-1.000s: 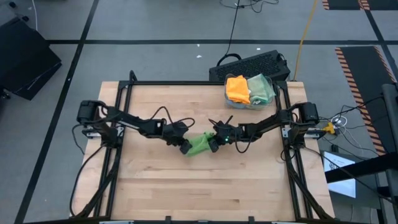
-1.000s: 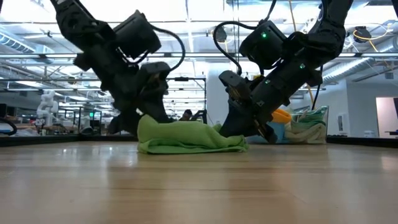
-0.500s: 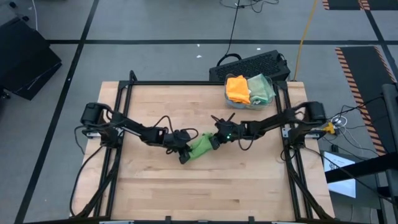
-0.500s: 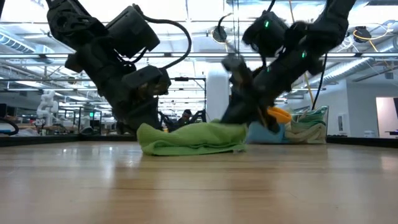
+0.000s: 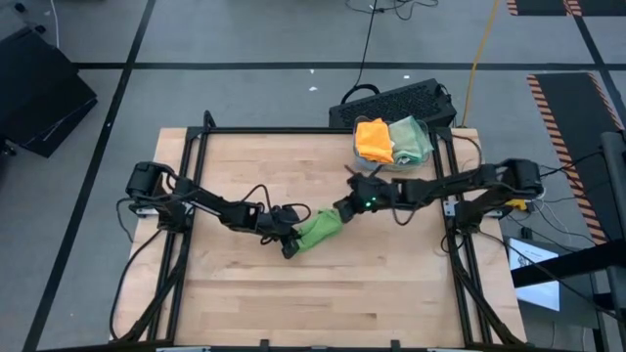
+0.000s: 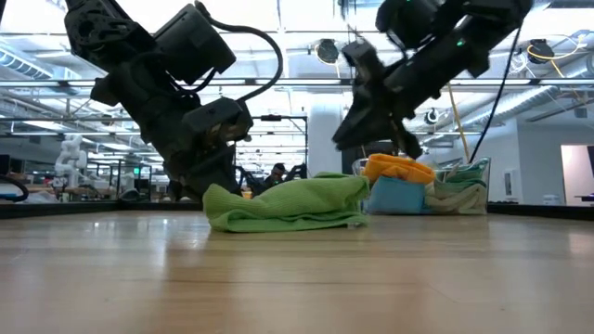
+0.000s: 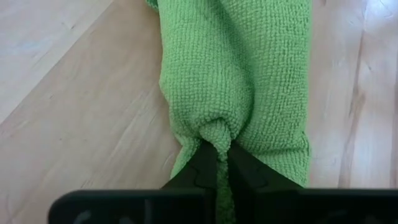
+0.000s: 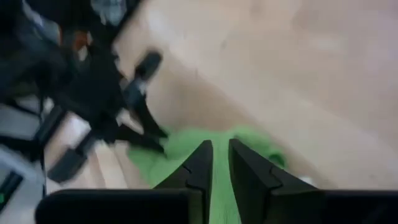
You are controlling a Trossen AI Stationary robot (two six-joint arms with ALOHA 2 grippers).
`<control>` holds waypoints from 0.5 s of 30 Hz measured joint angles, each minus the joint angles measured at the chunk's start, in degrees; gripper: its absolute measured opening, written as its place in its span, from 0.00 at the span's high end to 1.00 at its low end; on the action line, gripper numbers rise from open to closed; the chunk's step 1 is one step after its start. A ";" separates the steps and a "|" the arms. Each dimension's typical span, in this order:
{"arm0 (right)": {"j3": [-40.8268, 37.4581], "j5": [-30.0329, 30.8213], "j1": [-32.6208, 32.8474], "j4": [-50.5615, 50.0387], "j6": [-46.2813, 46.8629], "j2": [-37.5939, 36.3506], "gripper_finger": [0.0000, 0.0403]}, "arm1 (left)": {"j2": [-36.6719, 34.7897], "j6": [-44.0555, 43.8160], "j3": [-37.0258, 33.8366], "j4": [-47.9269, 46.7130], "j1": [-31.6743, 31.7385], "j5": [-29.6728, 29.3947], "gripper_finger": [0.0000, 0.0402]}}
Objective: Fold microfiber towels
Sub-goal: Fold the green microfiber towel
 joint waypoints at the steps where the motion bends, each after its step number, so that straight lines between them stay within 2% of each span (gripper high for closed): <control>1: 0.78 -1.45 0.00 -0.38 -0.39 1.48 0.90 | 0.00 0.03 0.00 0.06 0.00 -0.12 0.96; 4: 4.11 -4.71 -0.02 -1.92 -3.76 5.33 0.93 | 0.00 -0.02 0.00 0.12 0.00 -0.40 0.98; 7: 9.71 -5.17 -0.94 -7.79 -9.58 7.96 0.92 | 0.00 -0.23 0.00 0.13 0.00 -0.48 0.98; 10: 15.24 -5.42 -2.69 -13.01 -15.74 10.43 0.85 | 0.02 -0.91 0.00 0.11 0.02 -0.52 0.96; 15: 20.48 -12.22 -5.80 -20.48 -24.13 15.11 0.67 | 0.02 -1.06 0.00 0.08 0.02 -0.55 0.95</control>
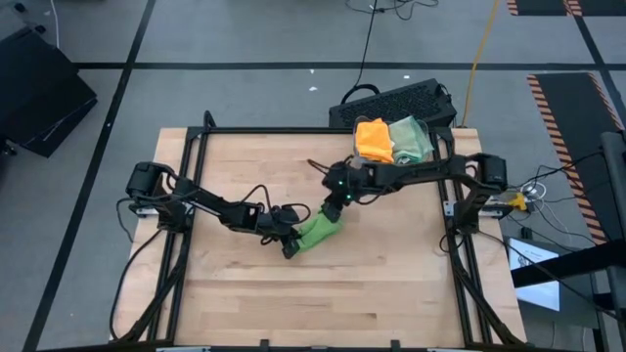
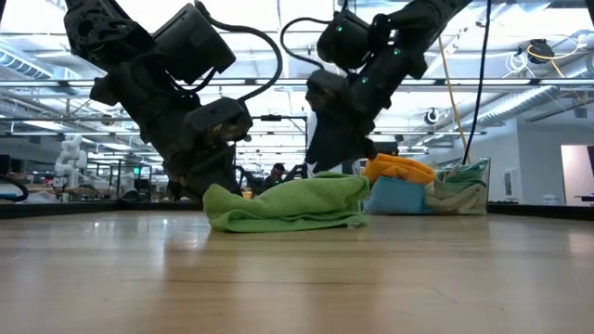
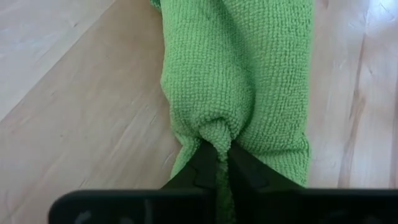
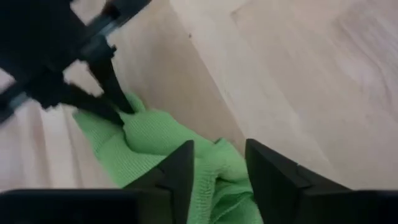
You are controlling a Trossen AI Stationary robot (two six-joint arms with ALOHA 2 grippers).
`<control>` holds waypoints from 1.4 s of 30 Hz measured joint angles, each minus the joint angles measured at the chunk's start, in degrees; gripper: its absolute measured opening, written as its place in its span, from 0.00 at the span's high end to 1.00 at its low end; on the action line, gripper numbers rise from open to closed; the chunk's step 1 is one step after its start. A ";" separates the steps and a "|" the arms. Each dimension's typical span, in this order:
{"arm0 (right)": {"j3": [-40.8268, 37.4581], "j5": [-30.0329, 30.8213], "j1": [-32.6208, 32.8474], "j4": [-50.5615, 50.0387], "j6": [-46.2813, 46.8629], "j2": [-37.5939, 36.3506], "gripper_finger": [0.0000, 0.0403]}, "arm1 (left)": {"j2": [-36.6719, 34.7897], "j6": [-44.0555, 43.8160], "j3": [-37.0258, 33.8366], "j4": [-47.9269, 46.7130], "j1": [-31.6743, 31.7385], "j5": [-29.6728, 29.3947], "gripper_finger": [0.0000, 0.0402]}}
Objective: Fold microfiber towels
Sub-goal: Fold the green microfiber towel
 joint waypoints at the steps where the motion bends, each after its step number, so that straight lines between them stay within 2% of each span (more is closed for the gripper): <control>1: 0.24 -0.51 -0.23 -0.15 -1.99 0.39 0.64 | 0.00 -0.17 0.00 0.01 0.00 -0.01 0.96; 5: 0.39 -0.52 0.74 -0.31 -8.41 0.81 0.61 | 0.00 -1.54 0.00 -0.01 0.00 -0.03 0.98; 9: -0.80 0.19 1.86 -0.16 -9.39 0.87 0.62 | 0.00 -2.42 0.00 -0.01 0.00 -0.41 0.95; 13: -1.52 5.39 2.63 -0.25 -9.57 0.85 0.65 | 0.00 -2.45 0.00 -0.01 -0.02 -0.82 0.95; 15: -1.78 5.81 2.63 -0.39 -9.31 1.19 0.67 | 0.00 -2.54 0.00 -0.01 -0.02 -0.84 0.97; 19: -1.84 5.57 2.63 -0.68 -9.10 1.81 0.75 | 0.00 -2.94 0.00 0.05 0.00 -0.94 0.98; 24: -1.82 5.83 2.46 -0.34 -4.62 1.89 0.95 | 0.02 -2.99 -0.02 0.45 -0.02 -1.54 0.94; 28: -1.82 6.69 0.78 -0.42 3.18 1.89 0.97 | 0.04 -2.83 -0.04 0.93 -0.14 -1.79 0.98; 31: -1.82 3.77 -1.85 0.07 8.69 1.89 0.99 | 0.04 -3.05 -0.04 0.49 -1.29 -3.16 0.98; 36: -1.82 -3.26 -5.38 0.10 10.37 1.89 0.99 | -0.83 -6.03 -0.11 0.19 -3.13 -7.16 0.97; 39: -1.82 -6.77 -6.31 -1.62 11.82 1.89 0.99 | -2.41 -10.16 0.00 -0.83 -3.91 -10.26 0.98; 42: -1.82 -8.09 -6.42 -4.56 17.17 1.89 0.99 | -4.18 -14.38 0.10 -1.27 -5.00 -14.09 0.97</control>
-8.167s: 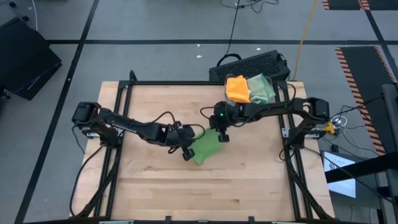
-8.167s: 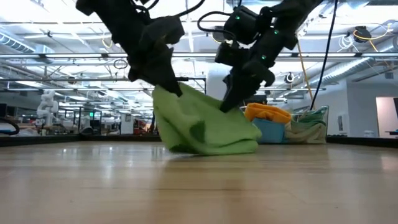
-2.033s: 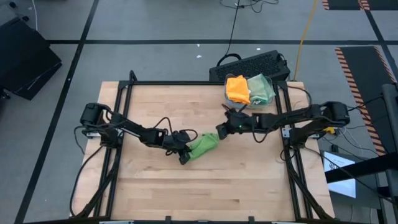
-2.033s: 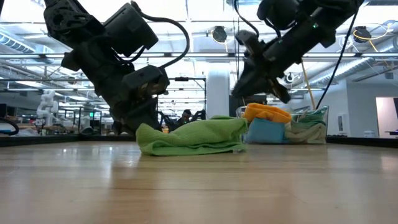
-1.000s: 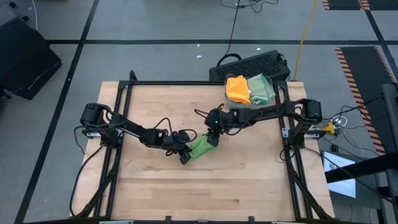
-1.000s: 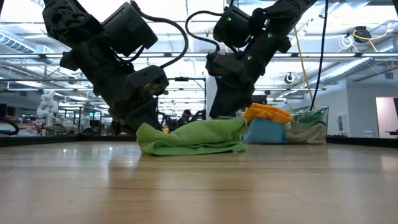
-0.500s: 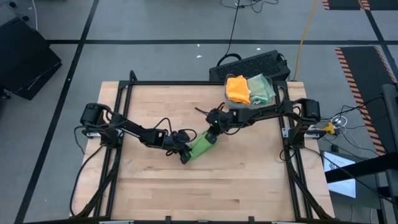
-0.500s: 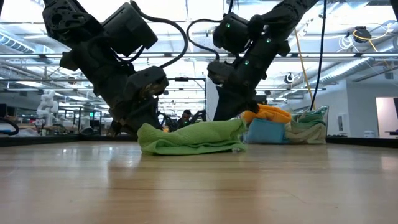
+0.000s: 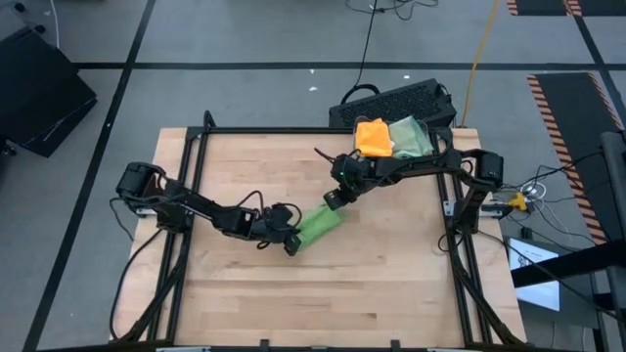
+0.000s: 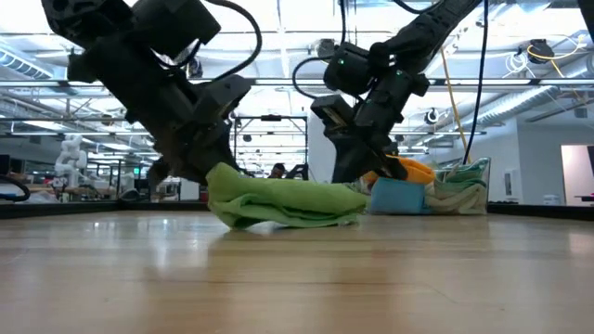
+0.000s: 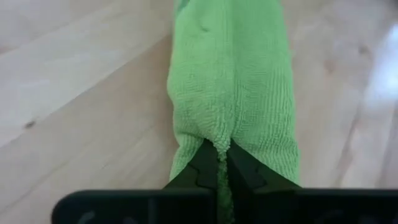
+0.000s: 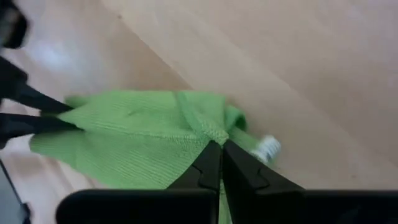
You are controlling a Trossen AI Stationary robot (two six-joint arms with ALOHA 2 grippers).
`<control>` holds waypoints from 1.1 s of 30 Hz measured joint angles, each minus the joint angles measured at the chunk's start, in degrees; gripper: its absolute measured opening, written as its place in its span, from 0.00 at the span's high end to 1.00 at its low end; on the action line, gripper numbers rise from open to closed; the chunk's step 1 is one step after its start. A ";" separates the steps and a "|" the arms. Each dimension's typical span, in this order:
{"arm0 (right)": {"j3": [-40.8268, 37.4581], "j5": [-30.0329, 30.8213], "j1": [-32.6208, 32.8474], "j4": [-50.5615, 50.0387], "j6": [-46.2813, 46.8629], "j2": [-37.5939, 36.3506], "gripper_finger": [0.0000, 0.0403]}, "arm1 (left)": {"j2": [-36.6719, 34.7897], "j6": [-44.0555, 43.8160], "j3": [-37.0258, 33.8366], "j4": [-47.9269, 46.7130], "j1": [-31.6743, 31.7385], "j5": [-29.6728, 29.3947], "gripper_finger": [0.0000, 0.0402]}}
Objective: Fold microfiber towels
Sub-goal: Fold the green microfiber towel
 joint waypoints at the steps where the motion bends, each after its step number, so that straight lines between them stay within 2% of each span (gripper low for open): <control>1: 0.00 0.05 0.00 -0.94 1.22 0.00 0.99 | -0.20 -0.91 0.03 -0.91 -0.48 -1.03 0.97; 6: 0.00 4.77 0.13 -0.01 4.19 -0.01 0.98 | 0.20 -2.19 0.05 -2.44 -1.91 -0.39 0.98; 11: -0.02 11.41 -0.60 2.01 10.10 -1.07 0.90 | 0.89 -5.75 0.00 -2.93 -3.48 1.64 0.95; 18: -0.01 3.78 0.93 7.42 8.26 -1.45 0.70 | 1.55 -10.64 0.05 -2.70 -3.92 -1.06 0.98; 24: 0.85 2.02 4.94 6.81 7.00 -1.46 0.50 | 1.58 -9.59 0.03 -2.94 -3.89 -1.35 0.94; 28: 3.74 3.31 4.03 2.15 -0.44 -0.64 0.46 | 1.58 -9.40 0.03 -3.25 -3.89 -1.55 0.96; 33: 5.31 4.97 3.74 2.89 -20.51 -0.11 0.48 | 1.58 -9.38 0.05 -3.63 -3.85 -1.63 0.98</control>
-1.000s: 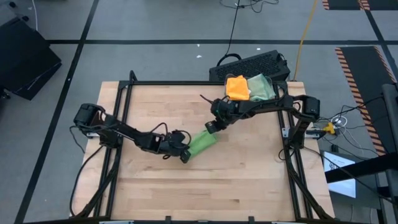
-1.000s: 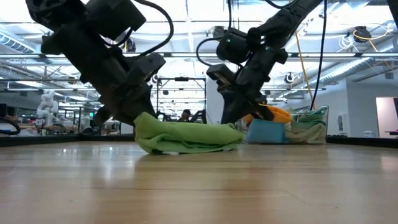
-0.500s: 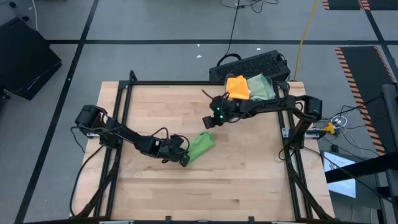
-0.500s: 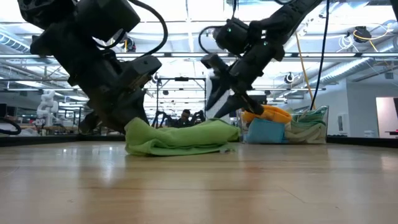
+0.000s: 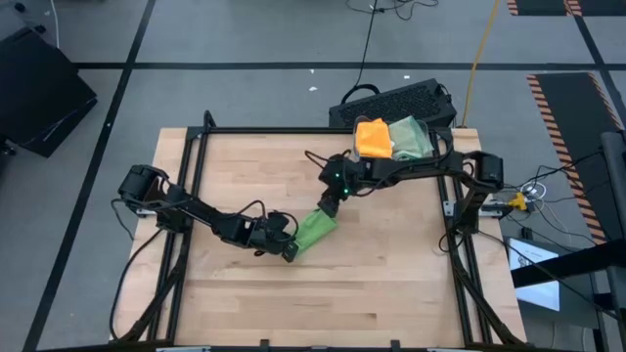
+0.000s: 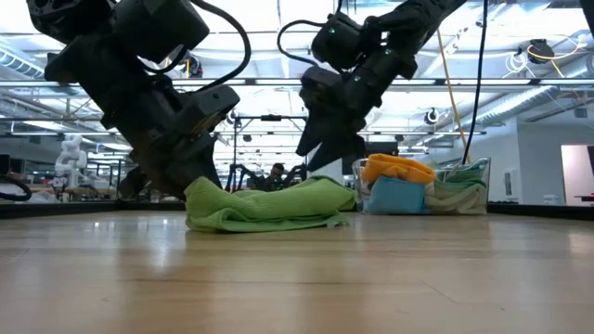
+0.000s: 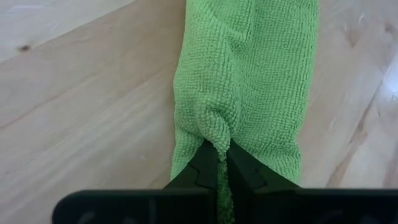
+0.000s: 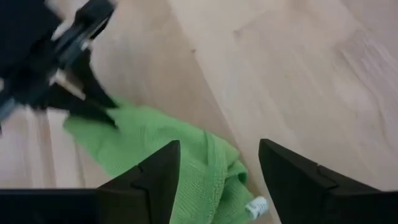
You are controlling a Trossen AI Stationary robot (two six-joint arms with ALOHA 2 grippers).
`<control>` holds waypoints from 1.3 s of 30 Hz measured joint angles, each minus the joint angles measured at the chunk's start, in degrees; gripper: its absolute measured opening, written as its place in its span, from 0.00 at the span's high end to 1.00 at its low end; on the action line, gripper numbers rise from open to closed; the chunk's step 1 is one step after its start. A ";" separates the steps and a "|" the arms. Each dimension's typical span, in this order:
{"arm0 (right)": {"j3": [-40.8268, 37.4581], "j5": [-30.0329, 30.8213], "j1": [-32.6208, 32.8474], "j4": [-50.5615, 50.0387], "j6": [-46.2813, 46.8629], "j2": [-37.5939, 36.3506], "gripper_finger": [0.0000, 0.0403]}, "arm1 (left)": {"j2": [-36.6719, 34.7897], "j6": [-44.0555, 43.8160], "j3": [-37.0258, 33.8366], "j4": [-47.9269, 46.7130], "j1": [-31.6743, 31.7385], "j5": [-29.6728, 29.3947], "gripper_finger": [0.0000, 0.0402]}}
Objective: Fold microfiber towels
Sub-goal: Fold the green microfiber towel
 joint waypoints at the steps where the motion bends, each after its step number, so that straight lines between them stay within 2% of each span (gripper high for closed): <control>1: 0.00 -0.31 0.00 0.13 -2.28 0.00 0.48 | 0.00 0.00 0.00 -0.07 0.00 0.00 0.97; 5: 0.00 -2.63 -0.39 -0.38 -5.90 0.85 0.50 | 0.00 -0.02 0.00 -0.40 -0.02 -0.26 0.95; 9: 2.12 -4.75 -0.22 -1.78 -6.75 4.19 0.52 | 0.00 0.38 0.04 -0.67 0.00 -0.55 0.97; 15: 10.40 -3.56 0.86 -7.20 -13.73 9.92 0.56 | -0.04 0.18 0.07 -1.39 0.00 -0.55 0.96; 20: 11.62 -3.01 0.58 -11.42 -19.03 12.05 0.61 | -0.04 0.46 0.09 -2.06 0.00 -0.54 0.95; 24: 11.76 -3.16 0.70 -11.74 -19.39 12.26 0.69 | -0.04 1.05 0.09 -2.02 0.00 -0.54 0.98; 31: 11.74 -3.38 0.68 -9.37 -15.90 12.26 0.84 | -0.04 1.10 0.09 -2.02 0.00 -0.61 0.94; 39: 11.74 -3.44 0.41 -8.26 -13.17 12.84 0.98 | -0.04 1.25 0.07 -2.02 -0.02 -0.85 0.98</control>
